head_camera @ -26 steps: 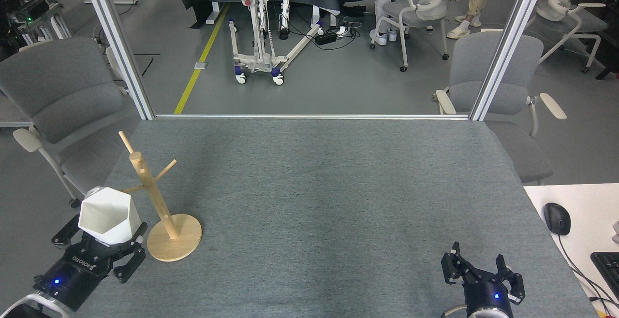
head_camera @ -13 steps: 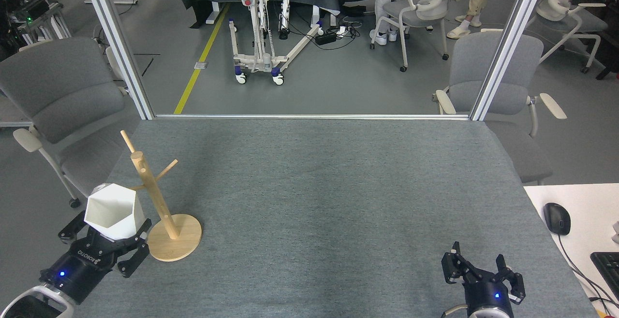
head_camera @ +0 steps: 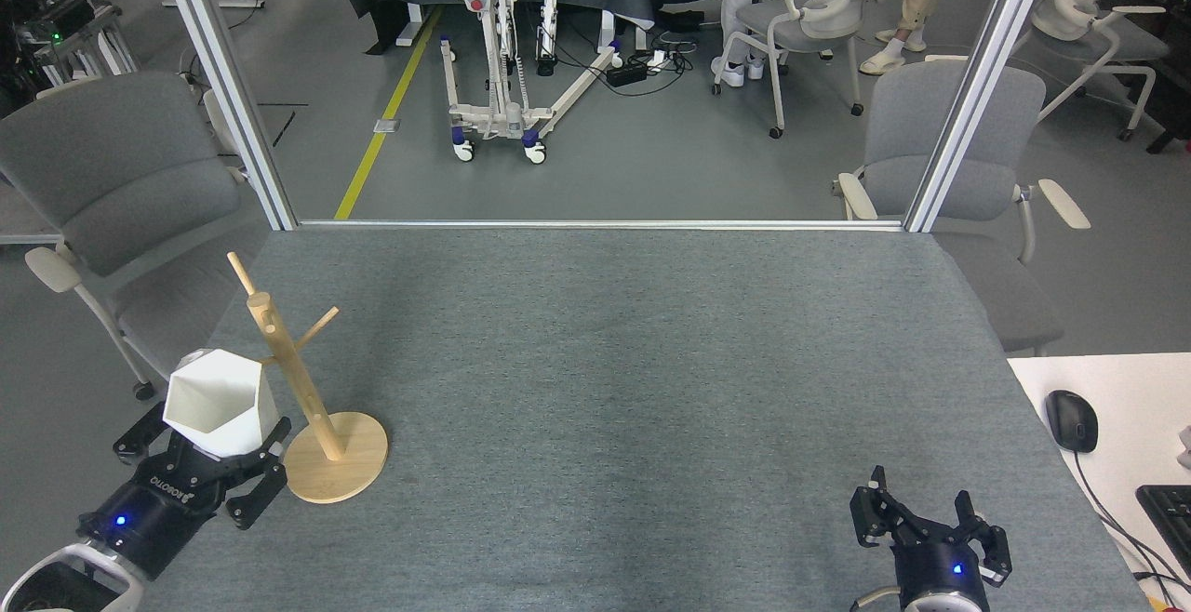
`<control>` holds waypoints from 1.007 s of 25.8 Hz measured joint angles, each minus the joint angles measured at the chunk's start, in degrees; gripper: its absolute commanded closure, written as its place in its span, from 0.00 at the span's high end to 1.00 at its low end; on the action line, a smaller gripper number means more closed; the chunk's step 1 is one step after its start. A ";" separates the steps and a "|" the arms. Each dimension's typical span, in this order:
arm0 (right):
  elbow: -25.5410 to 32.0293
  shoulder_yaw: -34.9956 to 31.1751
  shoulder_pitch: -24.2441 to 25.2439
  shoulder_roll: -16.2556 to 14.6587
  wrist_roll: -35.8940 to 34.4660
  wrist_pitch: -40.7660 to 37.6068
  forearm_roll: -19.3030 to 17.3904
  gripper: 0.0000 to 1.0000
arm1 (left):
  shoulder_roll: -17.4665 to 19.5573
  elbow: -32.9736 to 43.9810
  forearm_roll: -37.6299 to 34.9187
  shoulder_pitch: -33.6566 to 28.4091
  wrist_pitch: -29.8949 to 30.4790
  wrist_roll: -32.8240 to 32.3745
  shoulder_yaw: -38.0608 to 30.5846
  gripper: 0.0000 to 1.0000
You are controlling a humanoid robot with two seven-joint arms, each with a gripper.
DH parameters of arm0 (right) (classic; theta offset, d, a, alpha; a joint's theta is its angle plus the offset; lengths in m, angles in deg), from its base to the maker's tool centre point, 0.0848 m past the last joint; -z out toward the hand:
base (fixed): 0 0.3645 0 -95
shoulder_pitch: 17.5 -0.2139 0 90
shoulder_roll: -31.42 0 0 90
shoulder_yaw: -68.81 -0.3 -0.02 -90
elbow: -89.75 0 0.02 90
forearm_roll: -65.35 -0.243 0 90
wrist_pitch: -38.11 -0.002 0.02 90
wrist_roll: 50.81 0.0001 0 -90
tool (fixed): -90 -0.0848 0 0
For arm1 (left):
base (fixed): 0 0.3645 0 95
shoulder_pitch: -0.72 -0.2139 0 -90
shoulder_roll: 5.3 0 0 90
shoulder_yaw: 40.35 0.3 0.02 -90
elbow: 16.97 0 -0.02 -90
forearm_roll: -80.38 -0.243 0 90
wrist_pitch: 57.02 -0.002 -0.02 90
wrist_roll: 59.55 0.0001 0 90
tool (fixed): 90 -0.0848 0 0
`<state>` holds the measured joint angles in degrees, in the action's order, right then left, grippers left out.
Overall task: Hang cup on storage rack
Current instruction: 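Raise the cup and hook it onto a mug tree peg with left gripper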
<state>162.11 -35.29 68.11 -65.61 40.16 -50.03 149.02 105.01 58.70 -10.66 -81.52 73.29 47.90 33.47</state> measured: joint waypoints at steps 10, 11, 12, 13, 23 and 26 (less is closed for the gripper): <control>-0.45 -0.03 0.00 0.12 0.01 -0.01 0.09 1.00 | -0.05 0.05 -0.37 0.22 4.40 -0.22 0.57 0.00; -0.45 -0.03 0.00 0.14 0.01 -0.01 0.10 1.00 | -0.08 0.02 -0.47 0.40 4.51 -0.67 0.75 0.00; -0.45 -0.02 0.00 0.15 0.01 -0.01 0.11 1.00 | -0.10 0.00 -0.55 0.64 4.53 -1.48 0.89 0.00; -0.48 -0.02 0.00 0.16 0.01 -0.01 0.11 1.00 | -0.12 -0.02 -0.60 0.87 4.58 -2.19 1.02 0.00; -1.35 0.02 -0.65 0.19 0.07 -0.02 0.17 1.00 | -0.41 -2.12 -0.87 2.69 4.27 -5.00 2.07 0.53; -1.41 0.04 -0.68 0.24 0.26 -0.02 0.17 1.00 | -0.43 -2.56 -0.87 2.88 2.99 -5.74 2.10 0.78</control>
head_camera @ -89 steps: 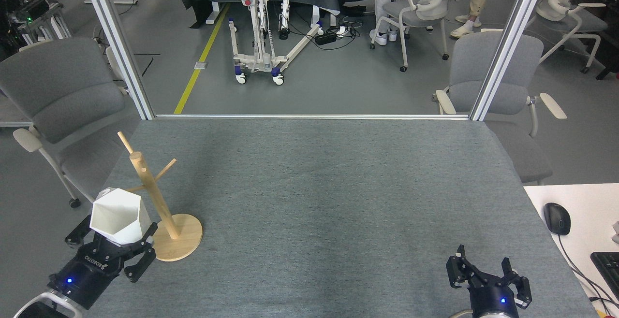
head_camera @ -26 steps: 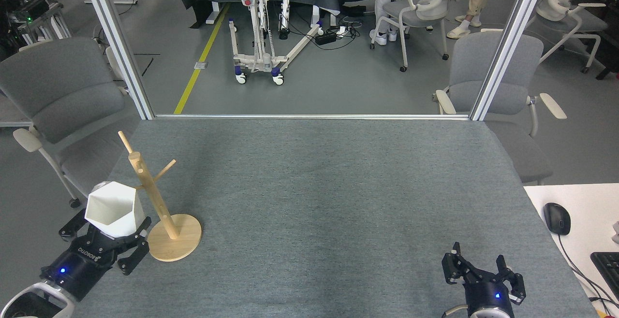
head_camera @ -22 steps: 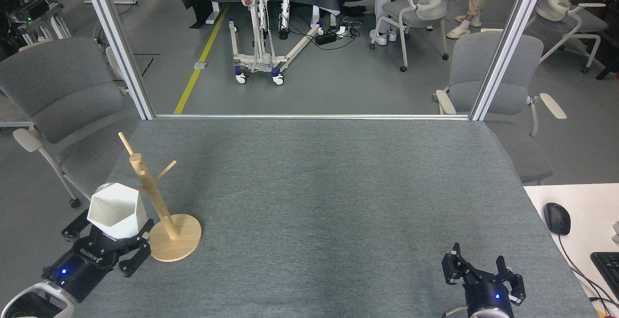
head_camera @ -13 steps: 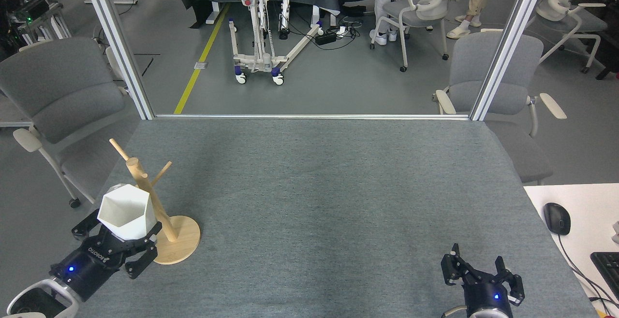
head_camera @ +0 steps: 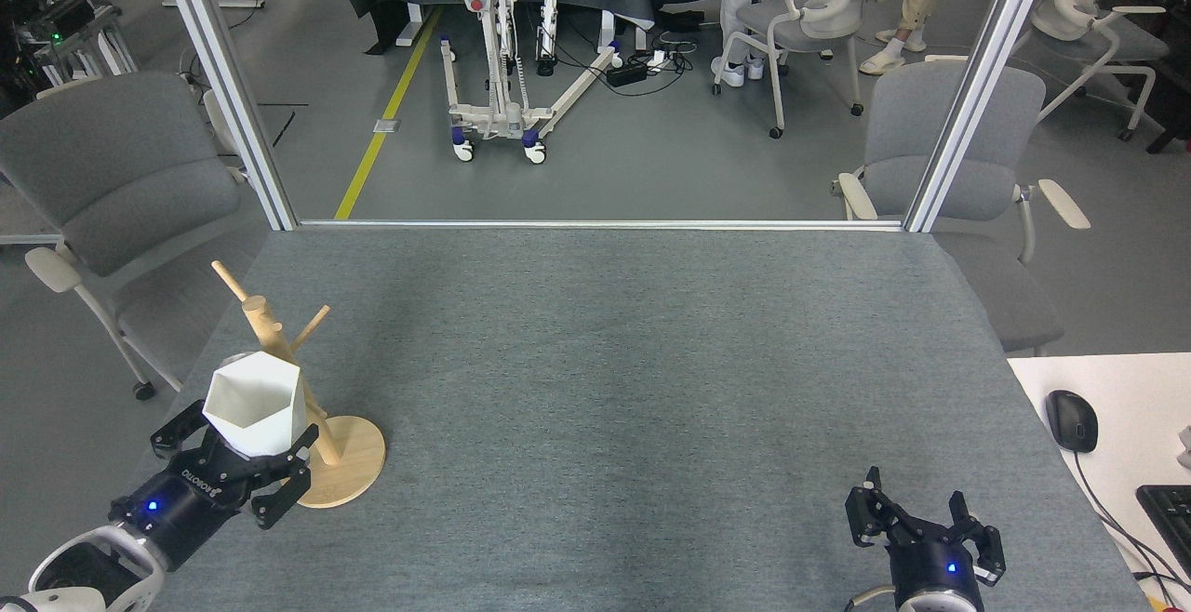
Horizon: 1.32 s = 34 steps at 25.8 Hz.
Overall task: Hang cup on storage rack
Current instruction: 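Raise the cup and hook it onto a mug tree peg with left gripper, then open the left gripper and pull it back from the cup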
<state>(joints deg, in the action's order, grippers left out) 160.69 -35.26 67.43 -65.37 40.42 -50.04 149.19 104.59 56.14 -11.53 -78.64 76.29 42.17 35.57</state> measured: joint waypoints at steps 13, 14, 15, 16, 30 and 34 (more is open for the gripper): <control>-0.10 -0.03 -0.02 -0.13 -0.26 0.00 -0.04 1.00 | -0.12 -0.19 0.45 -0.44 -3.11 -0.21 0.01 0.98; -0.10 -0.04 -0.02 -0.16 -0.27 0.00 -0.05 1.00 | -0.13 -0.19 0.47 -0.46 -3.11 -0.20 0.02 0.98; -0.10 -0.04 -0.02 -0.19 -0.27 0.00 -0.06 1.00 | -0.20 -0.20 0.48 -0.50 -3.12 -0.19 0.02 0.98; -0.10 -0.05 -0.02 -0.21 -0.27 0.00 -0.07 1.00 | -0.38 -0.22 0.49 -0.54 -3.13 -0.19 0.02 0.99; -0.25 -0.17 -0.02 -0.40 -0.28 0.07 -0.17 1.00 | -2.38 1.96 0.85 -4.31 -3.78 1.00 -2.72 0.99; -0.47 -0.17 -0.02 -0.41 -0.29 0.07 -0.17 1.00 | -2.44 2.85 0.85 -5.65 -3.85 1.13 -3.09 0.99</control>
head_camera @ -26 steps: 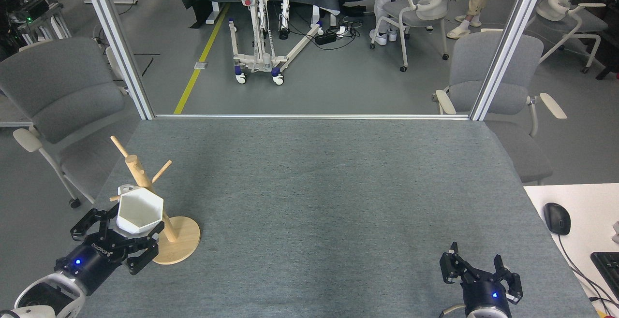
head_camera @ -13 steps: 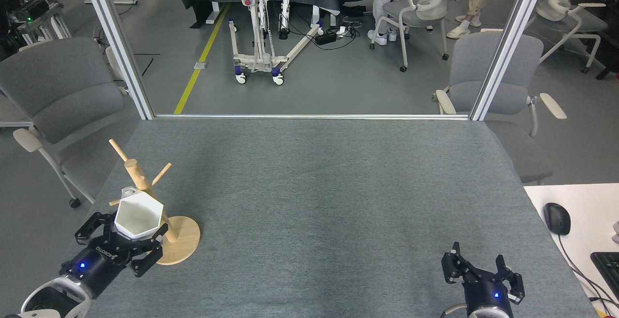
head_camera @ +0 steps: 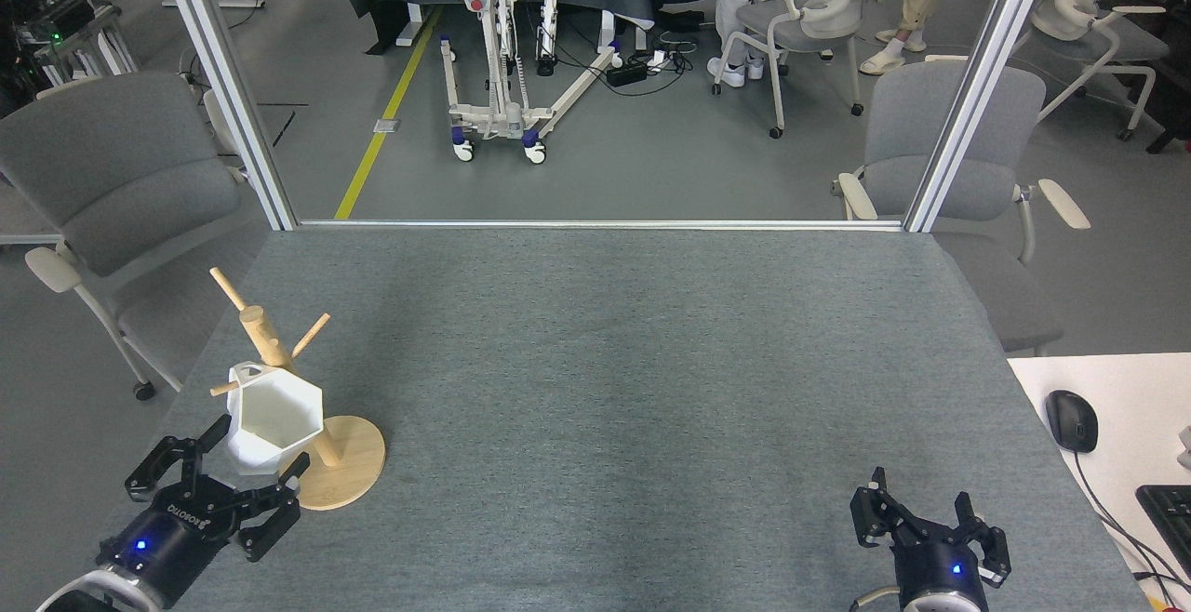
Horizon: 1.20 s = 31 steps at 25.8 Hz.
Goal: Hang cup on storage rack
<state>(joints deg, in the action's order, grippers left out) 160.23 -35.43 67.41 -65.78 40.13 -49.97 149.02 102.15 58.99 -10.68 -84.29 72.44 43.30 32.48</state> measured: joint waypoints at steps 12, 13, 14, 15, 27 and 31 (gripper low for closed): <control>-0.16 0.00 0.00 0.01 -0.11 0.04 0.08 1.00 | -2.77 -2.56 -0.49 -1.89 -5.10 -0.53 0.19 0.99; -0.16 0.00 0.00 0.03 -0.13 0.04 0.09 1.00 | -2.89 -3.27 -0.50 -1.93 -5.28 -0.53 0.21 0.99; -0.16 0.00 0.00 0.07 -0.14 0.04 0.09 1.00 | -3.00 -3.98 -0.50 -1.99 -5.39 -0.53 0.25 0.99; -0.16 0.00 0.00 0.10 -0.14 0.04 0.09 1.00 | -3.13 -4.59 -0.51 -2.08 -5.40 -0.47 0.32 0.99; -0.16 0.11 0.00 0.24 -0.03 0.04 0.16 1.00 | -13.71 -5.32 -0.53 -4.31 -5.41 -0.07 3.53 0.99; -0.16 0.57 -0.07 0.18 0.05 0.04 0.17 1.00 | -20.33 -4.28 -0.53 -3.64 -6.33 -0.16 3.92 0.98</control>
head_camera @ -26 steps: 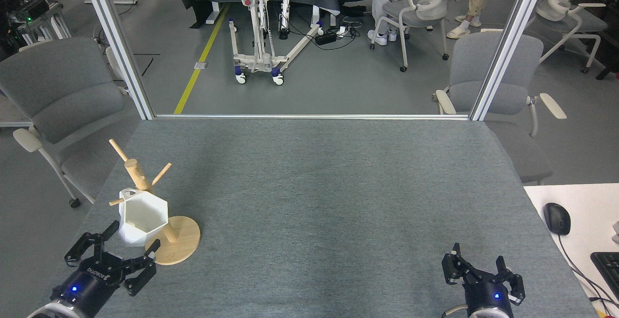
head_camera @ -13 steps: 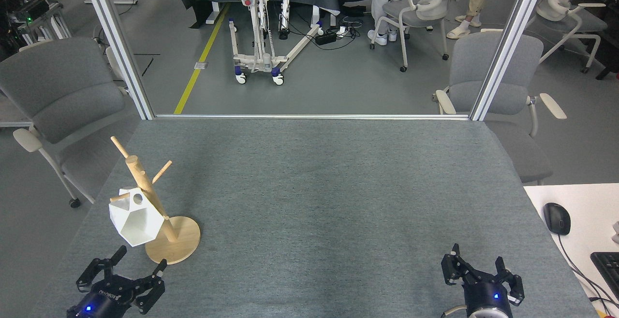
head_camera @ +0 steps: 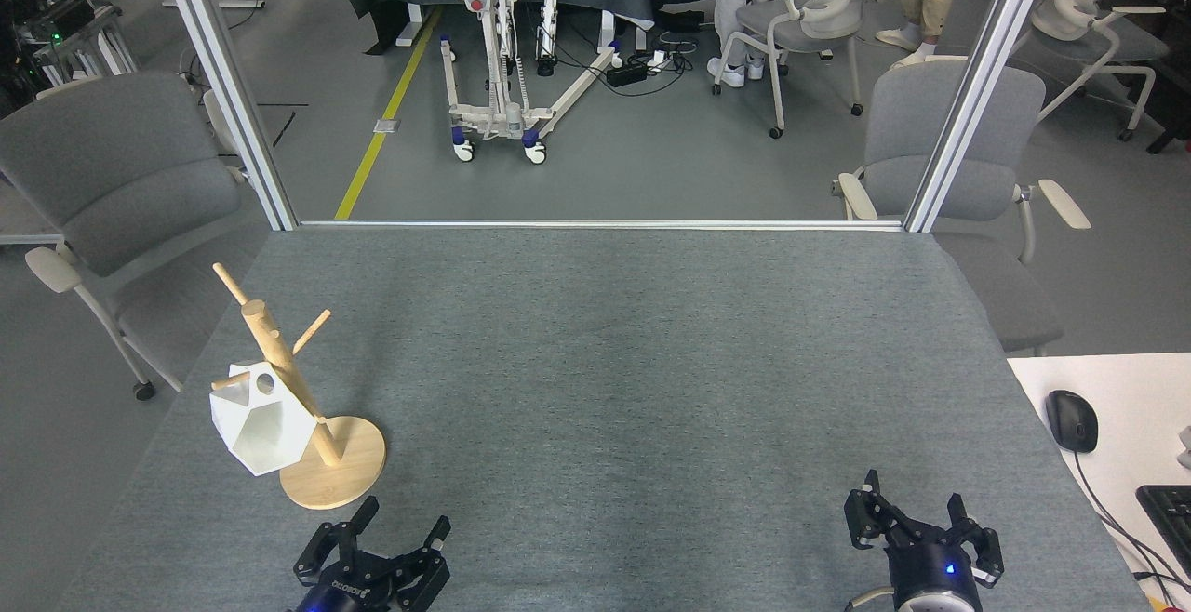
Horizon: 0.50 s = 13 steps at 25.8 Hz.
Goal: Hang cup on storage rack
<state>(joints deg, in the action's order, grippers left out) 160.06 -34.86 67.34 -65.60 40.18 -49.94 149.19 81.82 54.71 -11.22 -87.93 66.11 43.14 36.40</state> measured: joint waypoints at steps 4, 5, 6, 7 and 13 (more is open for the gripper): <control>0.02 0.31 -0.93 -0.38 0.20 0.04 0.05 1.00 | -3.62 -0.50 0.07 2.85 -6.91 -0.03 5.13 0.98; 0.01 0.34 -1.24 -0.59 0.25 -0.13 0.05 1.00 | -3.98 -0.86 0.08 3.80 -9.76 -0.03 7.33 0.98; 0.02 0.37 -1.83 -0.90 0.31 -0.25 0.05 1.00 | -4.22 -1.48 0.09 5.06 -12.83 -0.03 9.75 0.99; 0.11 0.45 -2.52 -1.24 0.32 -0.38 0.05 1.00 | -4.36 -2.22 0.10 6.52 -15.91 -0.03 12.06 0.98; 1.30 1.78 -6.62 -3.83 0.49 -0.69 0.17 1.00 | -4.90 -6.82 0.41 14.56 -28.44 -0.83 21.24 0.99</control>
<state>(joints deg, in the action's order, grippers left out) 161.36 -33.08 60.71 -69.43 40.67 -50.62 149.36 76.92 47.90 -10.80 -73.37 37.67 42.31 57.65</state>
